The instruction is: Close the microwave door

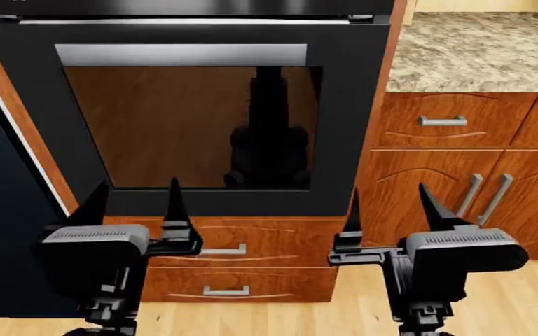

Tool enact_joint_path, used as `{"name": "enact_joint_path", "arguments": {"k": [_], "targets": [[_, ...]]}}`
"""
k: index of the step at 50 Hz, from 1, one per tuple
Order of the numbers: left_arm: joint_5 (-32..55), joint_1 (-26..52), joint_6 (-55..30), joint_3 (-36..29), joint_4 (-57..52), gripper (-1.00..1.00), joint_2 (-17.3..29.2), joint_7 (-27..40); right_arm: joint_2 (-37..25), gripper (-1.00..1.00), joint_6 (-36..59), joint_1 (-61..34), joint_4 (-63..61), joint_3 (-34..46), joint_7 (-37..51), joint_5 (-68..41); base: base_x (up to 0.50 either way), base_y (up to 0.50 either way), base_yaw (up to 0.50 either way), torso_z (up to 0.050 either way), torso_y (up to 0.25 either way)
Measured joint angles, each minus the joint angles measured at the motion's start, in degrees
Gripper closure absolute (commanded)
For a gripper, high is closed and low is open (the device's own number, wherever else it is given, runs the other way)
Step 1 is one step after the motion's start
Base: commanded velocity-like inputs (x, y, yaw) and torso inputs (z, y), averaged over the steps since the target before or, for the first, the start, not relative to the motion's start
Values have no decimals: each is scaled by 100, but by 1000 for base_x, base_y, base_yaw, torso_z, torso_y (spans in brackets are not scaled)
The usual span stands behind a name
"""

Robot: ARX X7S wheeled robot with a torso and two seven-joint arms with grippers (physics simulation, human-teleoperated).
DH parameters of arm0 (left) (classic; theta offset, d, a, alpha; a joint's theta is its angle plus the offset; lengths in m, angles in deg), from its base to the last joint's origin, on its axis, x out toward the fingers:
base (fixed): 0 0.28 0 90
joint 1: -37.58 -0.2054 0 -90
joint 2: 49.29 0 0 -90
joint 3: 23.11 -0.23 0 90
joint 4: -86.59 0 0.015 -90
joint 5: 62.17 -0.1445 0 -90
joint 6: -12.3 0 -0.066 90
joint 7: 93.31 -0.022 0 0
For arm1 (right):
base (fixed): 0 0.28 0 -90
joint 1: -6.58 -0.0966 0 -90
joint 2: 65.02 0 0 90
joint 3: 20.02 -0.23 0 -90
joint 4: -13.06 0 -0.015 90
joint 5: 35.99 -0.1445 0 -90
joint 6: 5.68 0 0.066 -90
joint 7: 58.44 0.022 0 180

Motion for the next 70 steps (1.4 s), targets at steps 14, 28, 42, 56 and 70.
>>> {"name": "enact_joint_path", "arguments": {"k": [14,28,42,56,70], "targets": [[1664,1043,-1674,1058,-2025,-100,333,592,32,-100,1707,-940,-2103,344,-587,967,0,0,0,0,0],[3181,2257,-2590,2109,-2635,-100,783,1462,516,-100,2292,-1998,-2827,495,-1756,2330,0,0,0,0,0],[4198,2876,-2907,2713,-2798,-100,1111,2101,636,-100,2256,-2511,-3005,570,-2181,2921,0,0,0,0,0],[4795,3095,-2926,2962,-2846,-100,1356,2495,665,-100,2052,-2673,-3048,573,-2274,3104,0,0,0,0,0],[5214,3163,-2845,3062,-2878,-100,1551,2791,670,-100,1998,-2781,-3058,529,-2318,3193,0,431,0,0,0]]}}
